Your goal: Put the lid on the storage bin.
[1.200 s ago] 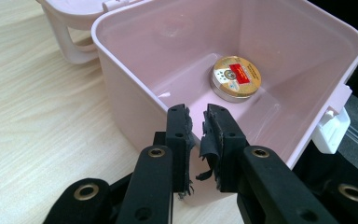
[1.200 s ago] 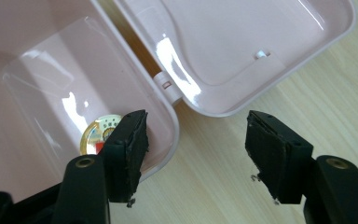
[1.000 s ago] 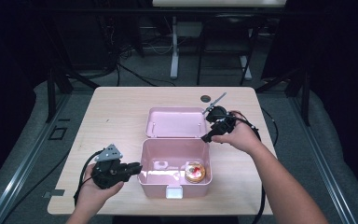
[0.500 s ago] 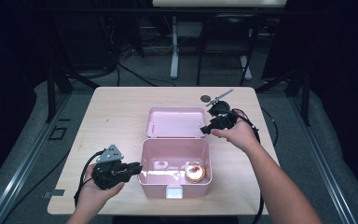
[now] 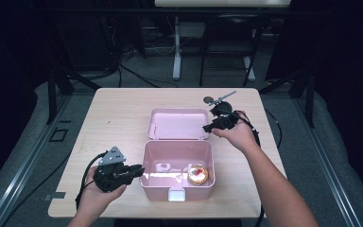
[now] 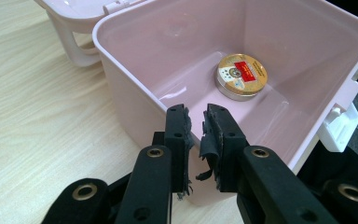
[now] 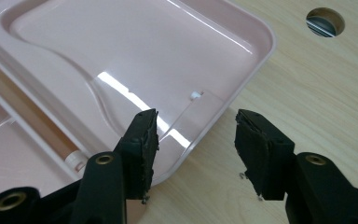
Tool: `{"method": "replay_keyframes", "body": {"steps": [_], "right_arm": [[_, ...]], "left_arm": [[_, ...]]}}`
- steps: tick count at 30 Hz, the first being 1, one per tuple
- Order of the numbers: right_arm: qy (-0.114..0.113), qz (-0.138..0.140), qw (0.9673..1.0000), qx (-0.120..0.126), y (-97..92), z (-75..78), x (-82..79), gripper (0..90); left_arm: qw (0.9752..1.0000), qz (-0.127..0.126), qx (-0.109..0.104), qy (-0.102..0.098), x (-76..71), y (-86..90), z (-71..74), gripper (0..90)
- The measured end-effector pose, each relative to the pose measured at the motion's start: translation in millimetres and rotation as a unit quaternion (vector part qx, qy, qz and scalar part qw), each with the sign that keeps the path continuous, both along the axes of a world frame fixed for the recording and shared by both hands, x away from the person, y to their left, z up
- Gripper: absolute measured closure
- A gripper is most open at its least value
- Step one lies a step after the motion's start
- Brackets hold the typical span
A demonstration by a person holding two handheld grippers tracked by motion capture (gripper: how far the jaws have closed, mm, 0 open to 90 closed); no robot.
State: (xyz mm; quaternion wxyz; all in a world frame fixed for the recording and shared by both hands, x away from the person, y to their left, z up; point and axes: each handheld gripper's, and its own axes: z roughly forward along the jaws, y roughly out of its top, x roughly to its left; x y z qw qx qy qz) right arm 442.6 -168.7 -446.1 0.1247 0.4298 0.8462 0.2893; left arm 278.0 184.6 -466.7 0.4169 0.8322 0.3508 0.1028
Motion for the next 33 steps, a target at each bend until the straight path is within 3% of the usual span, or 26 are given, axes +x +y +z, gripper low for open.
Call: {"method": "replay_keyframes", "body": {"steps": [12,16,21,27,33], "right_arm": [[-0.018,-0.046,0.9987,0.012,3.8,-5.9,10.1,54.5],[-0.020,-0.060,0.9978,0.018,6.3,-9.5,14.0,61.7],[-0.014,-0.092,0.9950,0.036,7.7,-18.1,19.5,63.0],[-0.013,-0.118,0.9921,0.040,8.5,-28.0,25.7,67.0],[-0.008,-0.155,0.9860,0.061,9.5,-29.5,30.1,70.1]], "left_arm": [[1.0000,0.002,-0.002,0.001,-0.4,0.0,-0.3,79.0],[1.0000,0.001,-0.001,0.000,-0.3,0.0,-0.2,79.0],[1.0000,0.002,-0.002,0.000,-0.5,0.1,-0.4,79.0],[1.0000,0.002,-0.002,0.001,-0.5,0.0,-0.3,79.0],[1.0000,0.001,-0.002,0.001,-0.3,0.3,-0.4,79.0]]}}
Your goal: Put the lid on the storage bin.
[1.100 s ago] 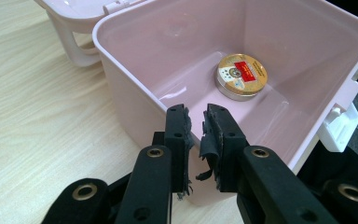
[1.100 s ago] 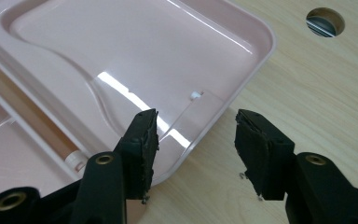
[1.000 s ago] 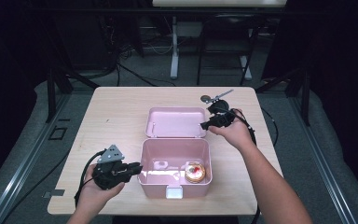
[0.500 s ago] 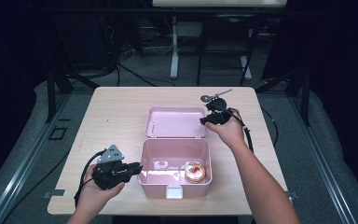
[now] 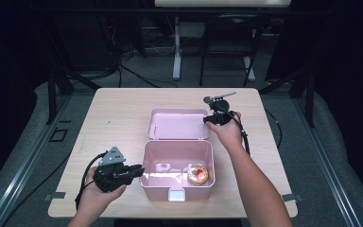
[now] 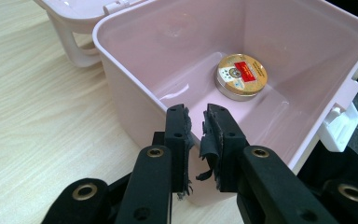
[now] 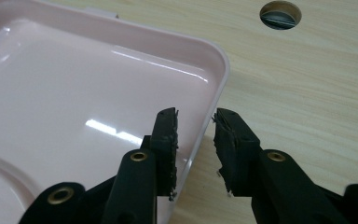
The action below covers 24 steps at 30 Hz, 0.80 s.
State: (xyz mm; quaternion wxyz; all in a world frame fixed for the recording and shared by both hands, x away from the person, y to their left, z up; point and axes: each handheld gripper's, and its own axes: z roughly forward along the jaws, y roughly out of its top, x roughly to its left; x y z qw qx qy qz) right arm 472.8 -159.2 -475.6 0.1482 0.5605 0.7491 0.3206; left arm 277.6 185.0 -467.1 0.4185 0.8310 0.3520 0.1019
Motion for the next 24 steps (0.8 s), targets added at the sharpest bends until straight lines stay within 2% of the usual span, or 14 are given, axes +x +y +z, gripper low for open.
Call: {"method": "replay_keyframes", "body": {"steps": [7,13,24], "right_arm": [[0.003,-0.019,0.9998,-0.007,3.6,-4.6,2.9,72.7],[0.017,-0.034,0.9993,0.002,4.0,-8.7,6.5,72.6],[0.024,-0.049,0.9984,0.014,6.7,-11.2,10.7,75.7]], "left_arm": [[1.0000,0.000,0.000,0.000,-0.1,-0.2,0.0,79.0],[1.0000,0.000,0.000,0.000,0.0,-0.1,0.1,79.0],[1.0000,0.000,-0.001,0.001,-0.1,0.4,-0.1,79.1]]}}
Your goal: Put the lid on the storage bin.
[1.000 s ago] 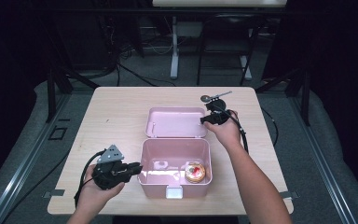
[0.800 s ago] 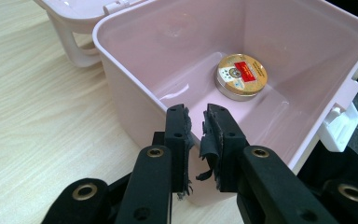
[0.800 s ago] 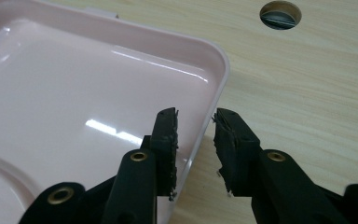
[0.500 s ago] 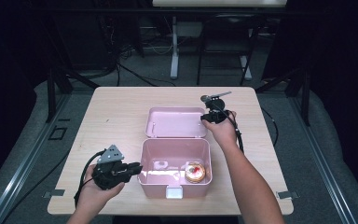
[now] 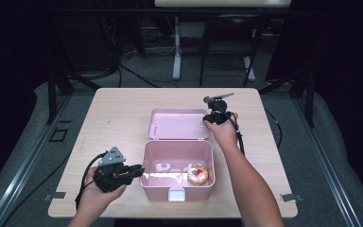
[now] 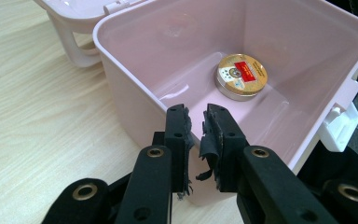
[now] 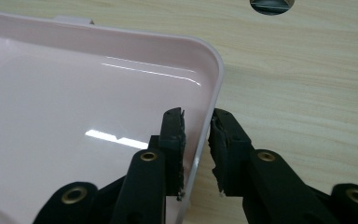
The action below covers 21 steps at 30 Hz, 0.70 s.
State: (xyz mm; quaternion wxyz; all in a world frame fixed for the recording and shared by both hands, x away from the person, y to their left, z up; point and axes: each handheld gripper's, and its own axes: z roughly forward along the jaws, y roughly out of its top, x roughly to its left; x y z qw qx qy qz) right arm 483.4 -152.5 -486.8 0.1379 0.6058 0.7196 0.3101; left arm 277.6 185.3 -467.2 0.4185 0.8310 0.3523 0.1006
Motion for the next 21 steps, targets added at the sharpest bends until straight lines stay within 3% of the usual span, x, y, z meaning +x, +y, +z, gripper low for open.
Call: {"method": "replay_keyframes", "body": {"steps": [21], "right_arm": [[0.020,-0.031,0.9992,0.011,0.8,3.9,2.4,81.9]], "left_arm": [[1.0000,-0.001,0.000,0.000,0.5,-0.2,0.2,79.1]]}}
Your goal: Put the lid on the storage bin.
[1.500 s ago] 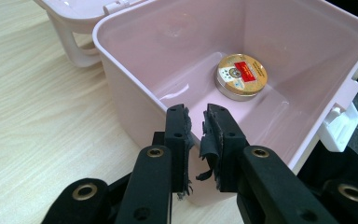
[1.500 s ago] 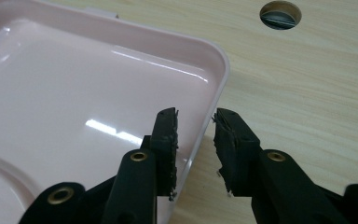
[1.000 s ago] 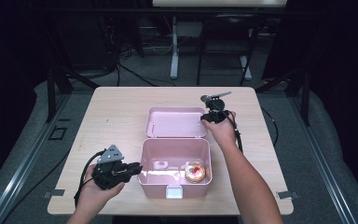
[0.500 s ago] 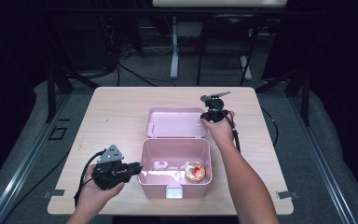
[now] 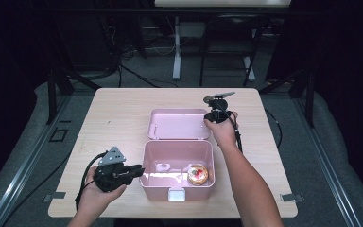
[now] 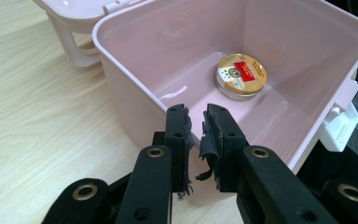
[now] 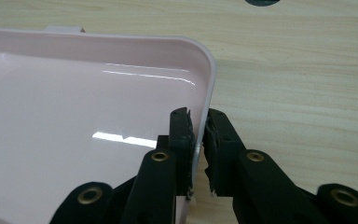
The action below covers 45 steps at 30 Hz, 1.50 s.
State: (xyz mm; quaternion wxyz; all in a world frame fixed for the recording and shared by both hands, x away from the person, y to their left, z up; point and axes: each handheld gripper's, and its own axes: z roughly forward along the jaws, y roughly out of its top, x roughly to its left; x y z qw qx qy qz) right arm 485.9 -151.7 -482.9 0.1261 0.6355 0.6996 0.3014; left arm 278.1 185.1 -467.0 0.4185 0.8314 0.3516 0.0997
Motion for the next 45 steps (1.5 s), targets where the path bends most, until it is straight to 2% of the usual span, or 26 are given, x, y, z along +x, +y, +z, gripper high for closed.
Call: {"method": "replay_keyframes", "body": {"steps": [22,45], "right_arm": [[-0.001,-0.005,1.0000,0.002,0.6,2.7,-0.6,83.1],[-0.023,-0.010,0.9997,-0.001,2.2,11.8,-5.7,84.6]], "left_arm": [[1.0000,0.000,-0.001,0.001,0.1,0.1,0.0,79.1],[1.0000,0.000,-0.002,0.002,-0.1,-0.3,0.0,79.1]]}}
